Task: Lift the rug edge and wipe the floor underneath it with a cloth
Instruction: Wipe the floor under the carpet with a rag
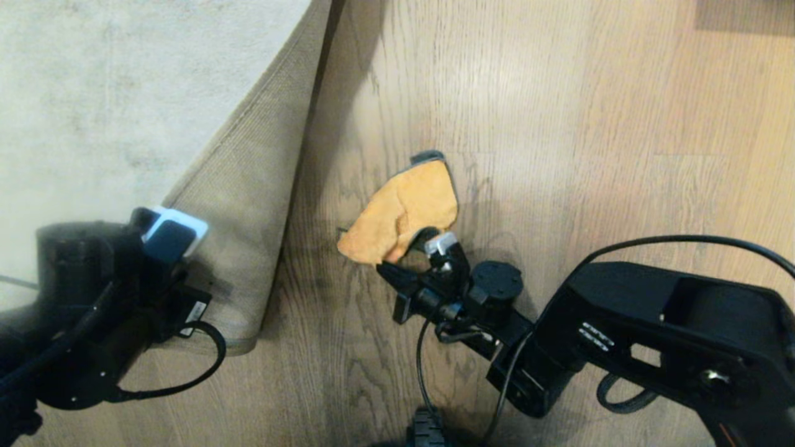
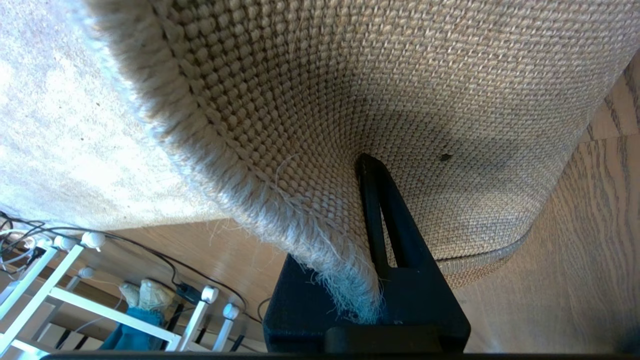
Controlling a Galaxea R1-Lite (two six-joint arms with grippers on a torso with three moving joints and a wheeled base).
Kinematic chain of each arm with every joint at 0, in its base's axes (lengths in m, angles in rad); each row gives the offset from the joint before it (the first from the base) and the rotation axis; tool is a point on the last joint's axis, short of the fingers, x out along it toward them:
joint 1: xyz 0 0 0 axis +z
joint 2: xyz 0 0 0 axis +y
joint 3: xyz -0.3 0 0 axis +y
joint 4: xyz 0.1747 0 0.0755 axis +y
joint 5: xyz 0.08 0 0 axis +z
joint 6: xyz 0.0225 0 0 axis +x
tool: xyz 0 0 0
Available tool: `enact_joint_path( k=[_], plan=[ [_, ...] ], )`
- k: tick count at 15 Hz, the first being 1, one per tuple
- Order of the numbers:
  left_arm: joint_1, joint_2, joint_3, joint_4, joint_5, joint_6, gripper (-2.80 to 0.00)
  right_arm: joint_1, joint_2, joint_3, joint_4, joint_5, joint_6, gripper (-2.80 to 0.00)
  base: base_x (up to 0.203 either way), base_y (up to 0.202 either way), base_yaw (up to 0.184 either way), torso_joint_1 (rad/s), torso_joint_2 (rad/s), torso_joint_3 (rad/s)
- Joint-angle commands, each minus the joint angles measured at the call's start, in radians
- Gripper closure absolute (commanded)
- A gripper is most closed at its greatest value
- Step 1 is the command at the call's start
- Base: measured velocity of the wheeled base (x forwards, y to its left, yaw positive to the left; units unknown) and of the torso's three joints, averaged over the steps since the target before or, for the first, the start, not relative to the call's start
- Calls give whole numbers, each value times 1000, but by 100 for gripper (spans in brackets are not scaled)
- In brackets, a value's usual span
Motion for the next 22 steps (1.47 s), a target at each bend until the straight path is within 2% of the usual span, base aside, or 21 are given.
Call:
enact_joint_path(
  k=[1, 4, 7, 11, 22],
  plan=[
    [0, 3, 1, -3, 3, 2, 0, 20, -21, 87, -41, 2, -2, 0, 0, 0, 0, 0, 0, 0],
    [0, 3, 1, -3, 2, 2, 0, 24, -16, 80, -46, 2, -1, 0, 0, 0, 0, 0, 0, 0],
    [2, 3, 1, -3, 3, 1, 0, 23, 27, 15, -46, 3, 6, 0, 0, 0, 0, 0, 0, 0],
    [3, 0, 15, -3, 3, 0, 0, 17, 87, -171, 8, 3, 10, 0, 0, 0, 0, 0, 0, 0],
    [2, -3, 21, -3, 3, 2, 0, -77, 84, -747, 375, 5, 9, 0, 0, 0, 0, 0, 0, 0]
  ],
)
